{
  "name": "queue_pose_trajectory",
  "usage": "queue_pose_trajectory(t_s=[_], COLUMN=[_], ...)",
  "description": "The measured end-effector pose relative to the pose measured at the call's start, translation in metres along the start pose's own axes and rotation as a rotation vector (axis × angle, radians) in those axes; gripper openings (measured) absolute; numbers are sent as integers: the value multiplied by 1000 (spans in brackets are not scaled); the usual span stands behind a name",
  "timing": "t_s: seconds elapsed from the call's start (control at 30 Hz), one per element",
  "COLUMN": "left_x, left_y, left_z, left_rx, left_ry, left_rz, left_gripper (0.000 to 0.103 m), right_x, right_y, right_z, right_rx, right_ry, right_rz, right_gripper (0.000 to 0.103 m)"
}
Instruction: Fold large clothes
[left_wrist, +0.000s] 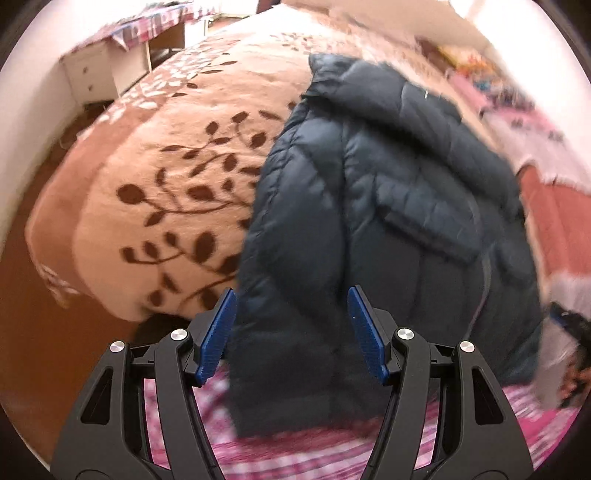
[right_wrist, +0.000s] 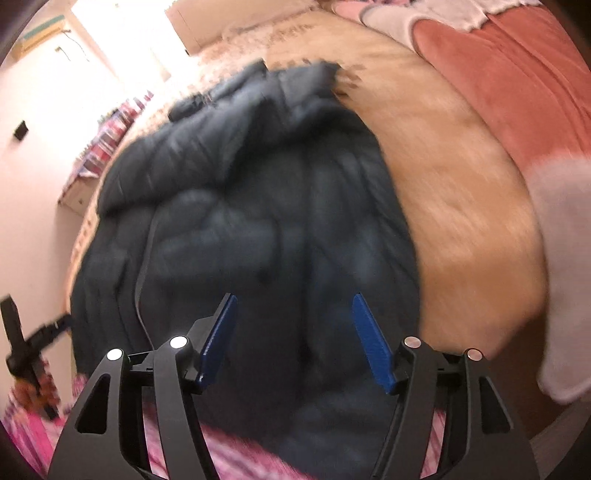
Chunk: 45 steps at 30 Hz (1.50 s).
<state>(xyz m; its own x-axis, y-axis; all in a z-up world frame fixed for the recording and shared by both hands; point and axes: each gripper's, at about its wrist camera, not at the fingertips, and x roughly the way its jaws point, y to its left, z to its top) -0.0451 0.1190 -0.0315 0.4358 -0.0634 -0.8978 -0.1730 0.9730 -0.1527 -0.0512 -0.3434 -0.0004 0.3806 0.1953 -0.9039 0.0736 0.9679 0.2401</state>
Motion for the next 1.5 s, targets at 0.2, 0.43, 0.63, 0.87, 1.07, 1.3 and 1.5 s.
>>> queue_pose_trajectory(t_s=[0.2,0.43,0.63,0.87,1.07,1.3,1.5], left_x=[-1,8,18,31,18,-40,-102], left_y=[22,35,33,43,38,34,37], left_z=[-16,-36,-45,-47,-44,-13,22], left_rx=[-17,-63,-46,-105,-65,-59,-76], left_ry=[69,138,170,207,171,4,-190], left_rz=[-39,-153,-180,-251,-321,-441,-526], left_gripper=[62,62,62,51,10,8,8], right_x=[-3,4,16,22,13,-34,-87], right_y=[-26,-41,-34,-29,-29,-33,-34], right_z=[-37,-63,-72,-75,-74,-58,-34], right_rx=[60,152,124,92,93,167,213], right_ry=[99,178,197,218,195,21,-162], right_rz=[-5,64,51,73,126,276,388], right_gripper=[71,77,77,34,12,9,9])
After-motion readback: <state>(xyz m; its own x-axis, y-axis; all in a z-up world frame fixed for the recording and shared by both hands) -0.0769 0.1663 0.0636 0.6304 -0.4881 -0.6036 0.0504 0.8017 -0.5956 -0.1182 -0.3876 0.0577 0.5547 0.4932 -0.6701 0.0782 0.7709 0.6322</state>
